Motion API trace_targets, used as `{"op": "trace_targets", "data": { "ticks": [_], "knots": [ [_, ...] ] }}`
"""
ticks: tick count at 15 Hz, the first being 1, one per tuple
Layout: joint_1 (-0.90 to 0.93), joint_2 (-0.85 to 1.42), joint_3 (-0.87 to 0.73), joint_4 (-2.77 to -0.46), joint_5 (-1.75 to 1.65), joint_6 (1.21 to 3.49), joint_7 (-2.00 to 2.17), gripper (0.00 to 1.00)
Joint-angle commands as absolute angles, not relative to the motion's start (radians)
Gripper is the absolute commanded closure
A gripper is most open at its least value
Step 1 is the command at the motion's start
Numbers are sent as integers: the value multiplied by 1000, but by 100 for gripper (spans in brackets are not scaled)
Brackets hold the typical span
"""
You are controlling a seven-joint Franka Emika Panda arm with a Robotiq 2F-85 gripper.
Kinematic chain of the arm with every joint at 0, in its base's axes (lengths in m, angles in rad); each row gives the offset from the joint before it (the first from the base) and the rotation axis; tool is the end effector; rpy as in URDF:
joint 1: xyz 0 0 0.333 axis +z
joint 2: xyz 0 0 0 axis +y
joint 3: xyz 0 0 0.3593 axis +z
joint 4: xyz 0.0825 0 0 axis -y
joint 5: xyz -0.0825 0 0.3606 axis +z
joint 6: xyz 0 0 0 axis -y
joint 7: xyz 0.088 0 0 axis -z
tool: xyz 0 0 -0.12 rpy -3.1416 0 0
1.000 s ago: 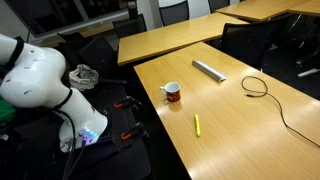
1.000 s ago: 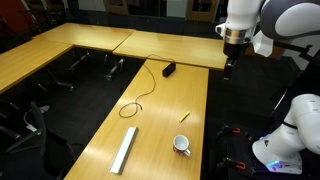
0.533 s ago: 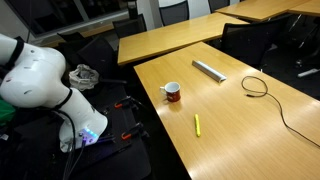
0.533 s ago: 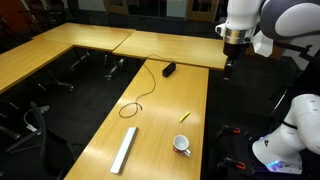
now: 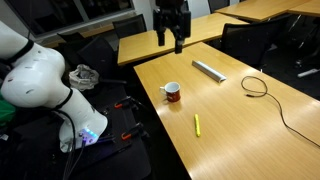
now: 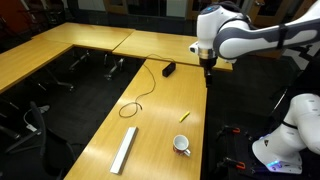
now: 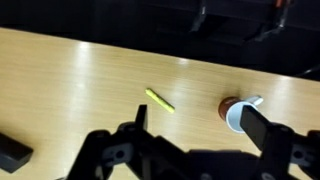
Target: Put the marker in the mug
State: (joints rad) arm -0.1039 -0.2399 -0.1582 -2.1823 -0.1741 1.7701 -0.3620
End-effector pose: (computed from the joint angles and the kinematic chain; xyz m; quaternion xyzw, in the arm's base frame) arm 0.4076 -0.1324 0.5136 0.9911 0.0780 -0.1023 0.0353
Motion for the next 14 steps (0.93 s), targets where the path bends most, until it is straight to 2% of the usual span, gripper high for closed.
{"op": "trace_targets", "data": {
  "ticks": [1,6,13,14],
  "knots": [
    [-91,-104,-167,-2159,-217,1877,-531,0],
    [-88,-14,-122,-2178,-271,1988,-718,0],
    [-93,-9,-116,-2176,-256,1975,-702,0],
    [-97,21,-122,-2158,-186,1964,-806,0]
  ]
}}
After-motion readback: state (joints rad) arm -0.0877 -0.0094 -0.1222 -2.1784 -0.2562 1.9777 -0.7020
